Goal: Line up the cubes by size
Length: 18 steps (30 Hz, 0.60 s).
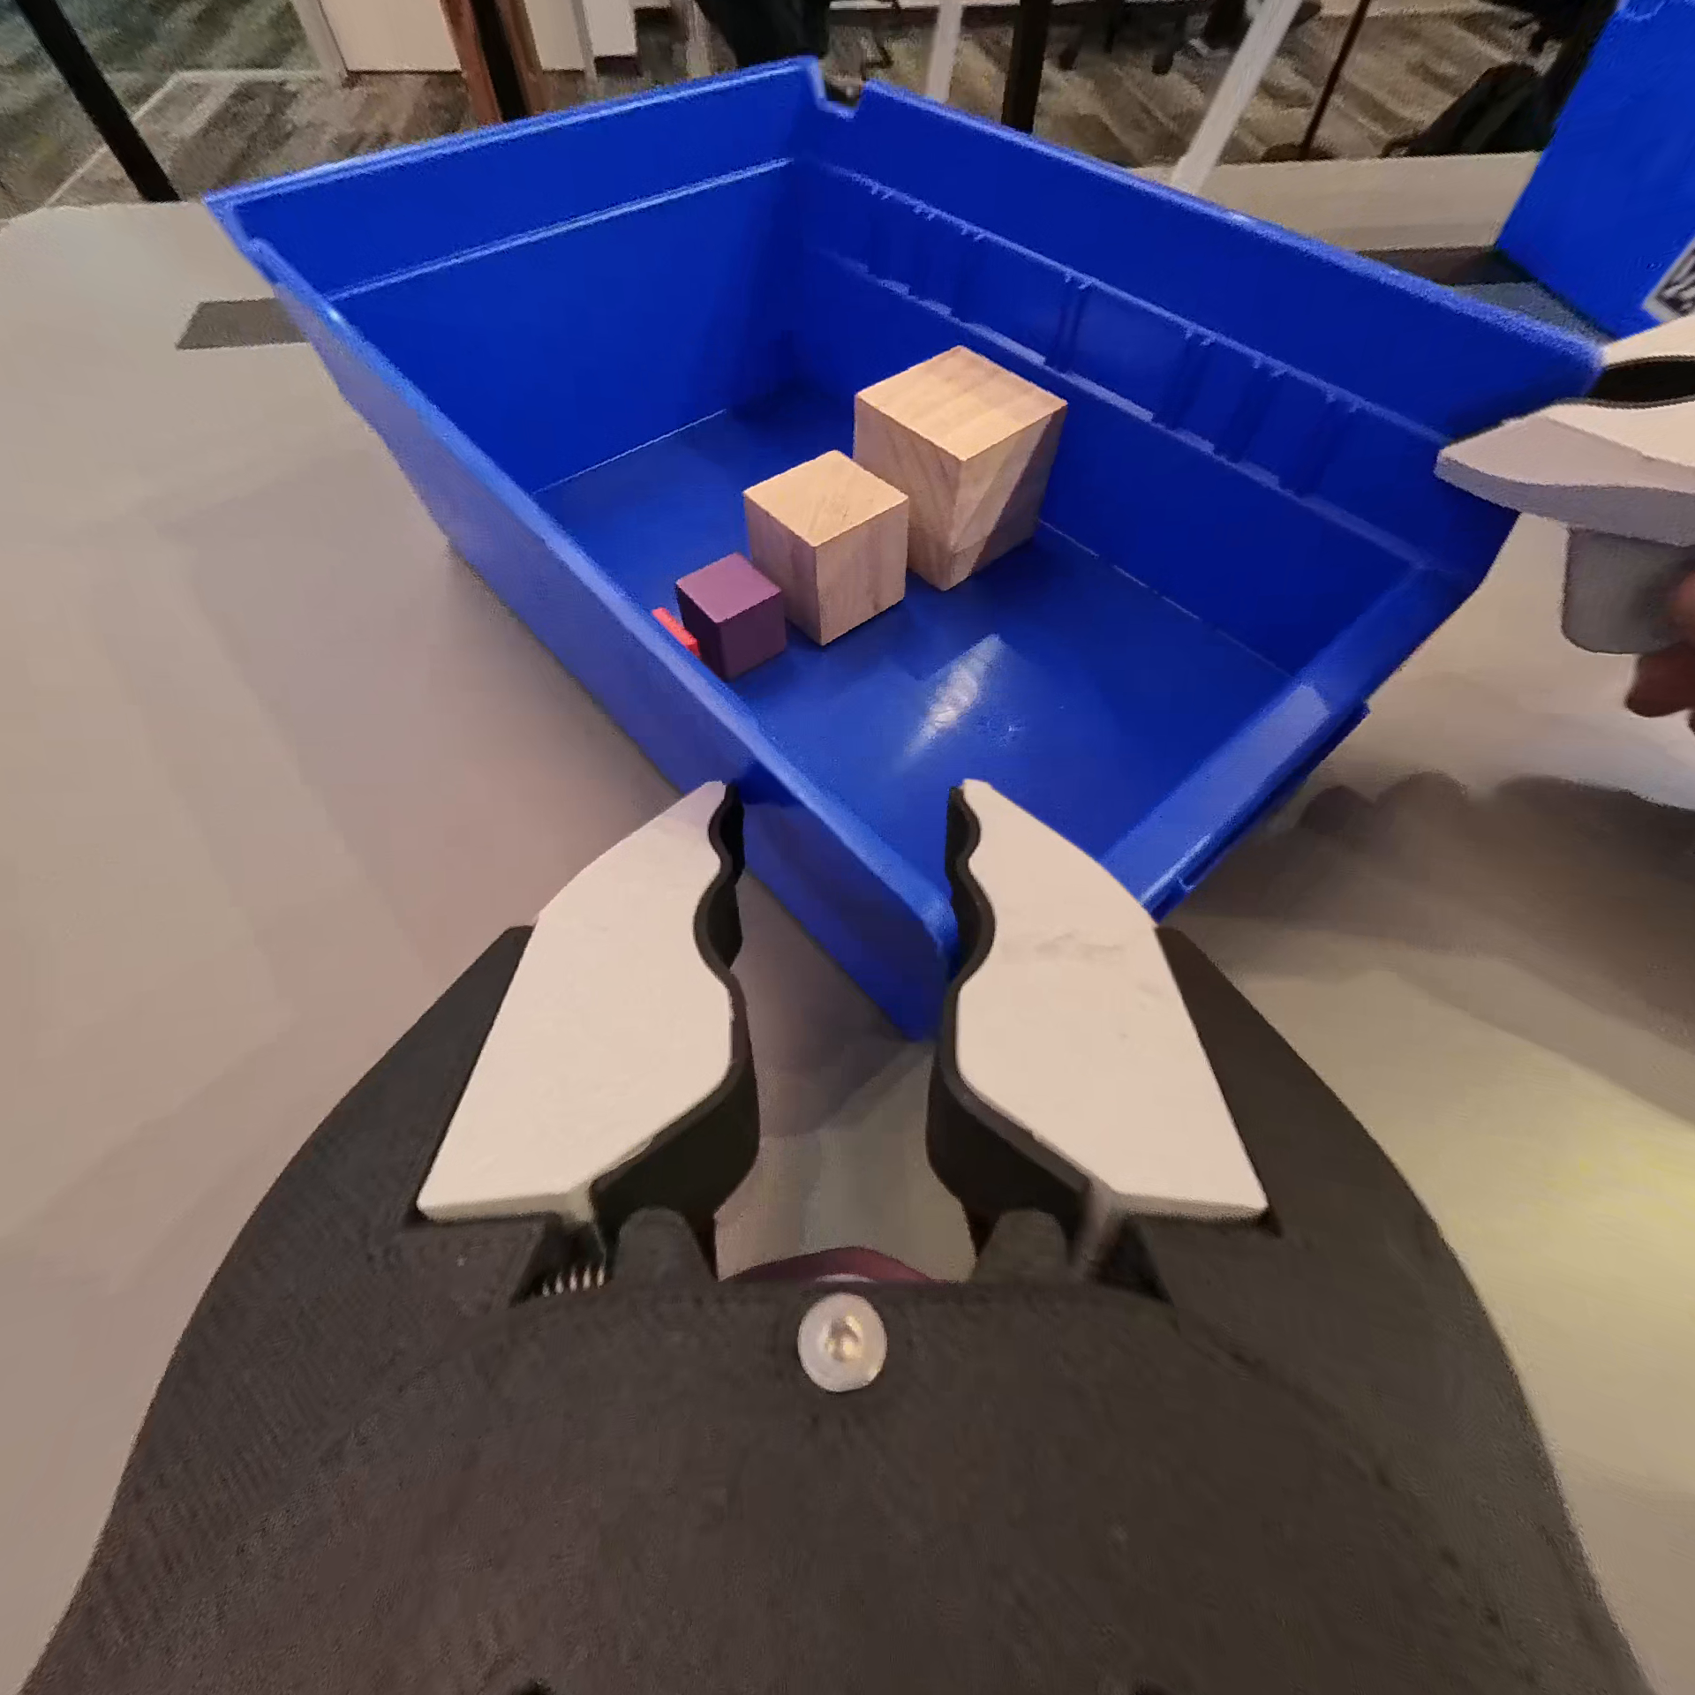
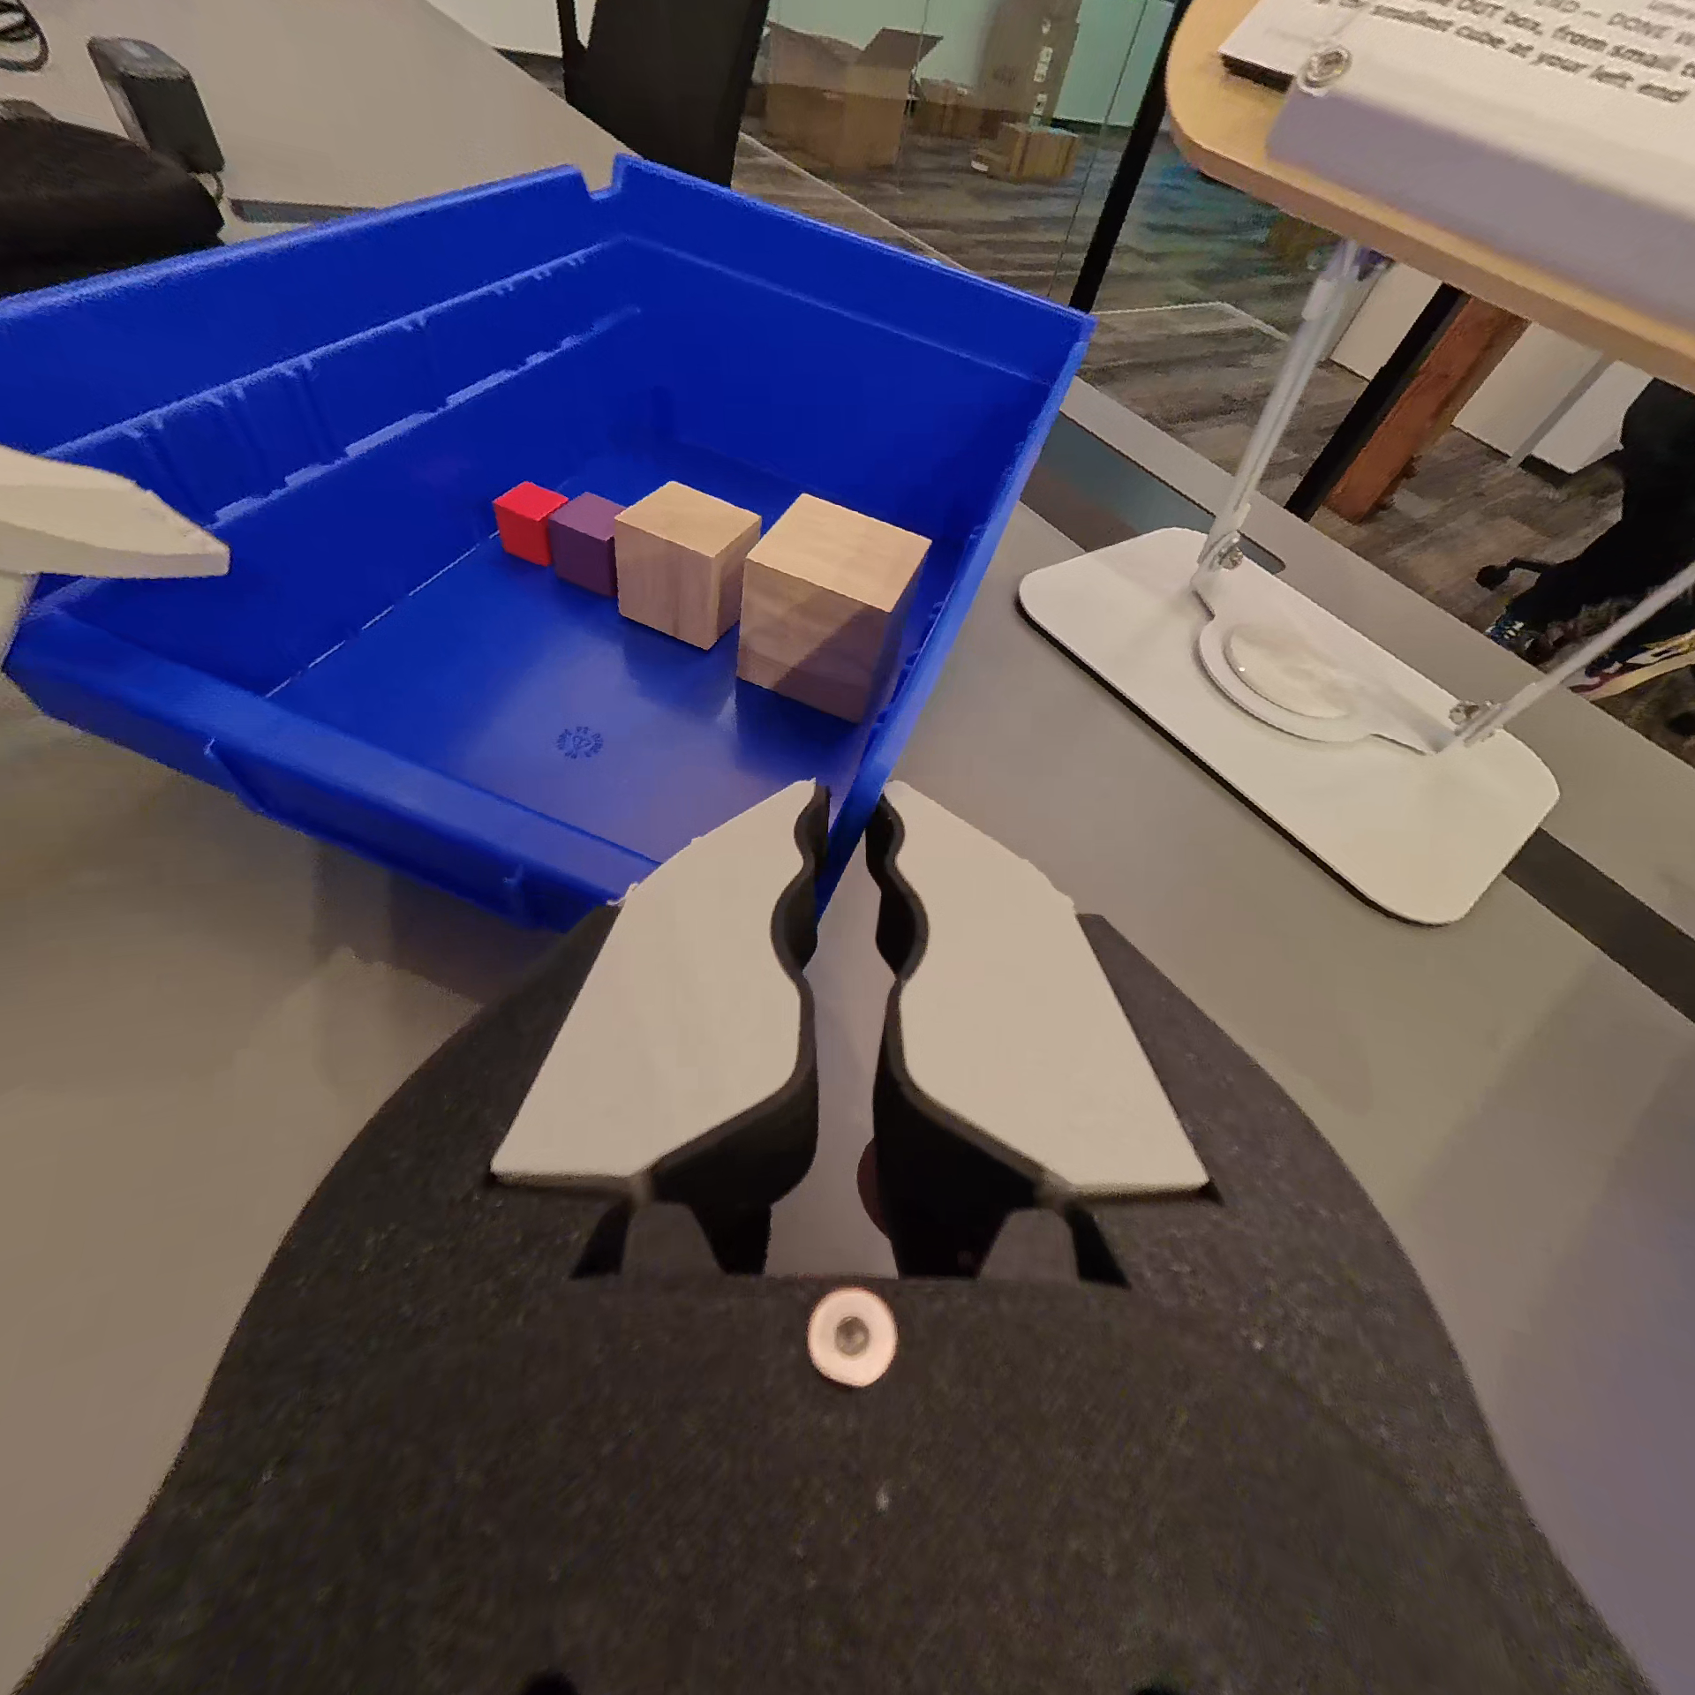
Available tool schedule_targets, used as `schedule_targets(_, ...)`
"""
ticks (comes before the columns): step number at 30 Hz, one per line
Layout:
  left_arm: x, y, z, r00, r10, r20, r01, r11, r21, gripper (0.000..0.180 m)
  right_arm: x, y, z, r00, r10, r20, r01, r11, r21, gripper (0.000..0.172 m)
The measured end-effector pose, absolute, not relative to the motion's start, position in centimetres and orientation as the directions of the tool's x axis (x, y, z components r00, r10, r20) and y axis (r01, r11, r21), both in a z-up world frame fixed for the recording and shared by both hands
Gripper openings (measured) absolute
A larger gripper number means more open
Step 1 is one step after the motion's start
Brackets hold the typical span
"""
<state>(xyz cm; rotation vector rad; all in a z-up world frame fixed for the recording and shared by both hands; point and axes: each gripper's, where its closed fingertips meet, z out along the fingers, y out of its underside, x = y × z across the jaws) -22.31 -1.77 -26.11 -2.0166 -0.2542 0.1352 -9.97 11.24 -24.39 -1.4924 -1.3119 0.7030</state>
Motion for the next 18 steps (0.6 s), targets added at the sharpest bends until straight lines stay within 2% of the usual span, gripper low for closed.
schedule_targets(9, -30.1, -2.4, -26.4, 0.963, 0.268, 0.002, 0.141, -0.501, -0.854, 0.022, -15.3, 8.4, -24.5, 0.257, 0.956, 0.145, 0.359, 0.045, -0.932, 0.011)
schedule_targets(18, -37.4, -1.2, -26.6, 0.972, 0.234, -0.026, 0.111, -0.552, -0.826, 0.013, -20.7, 7.1, -24.5, 0.279, 0.956, 0.094, 0.33, -0.003, -0.944, 0.014)
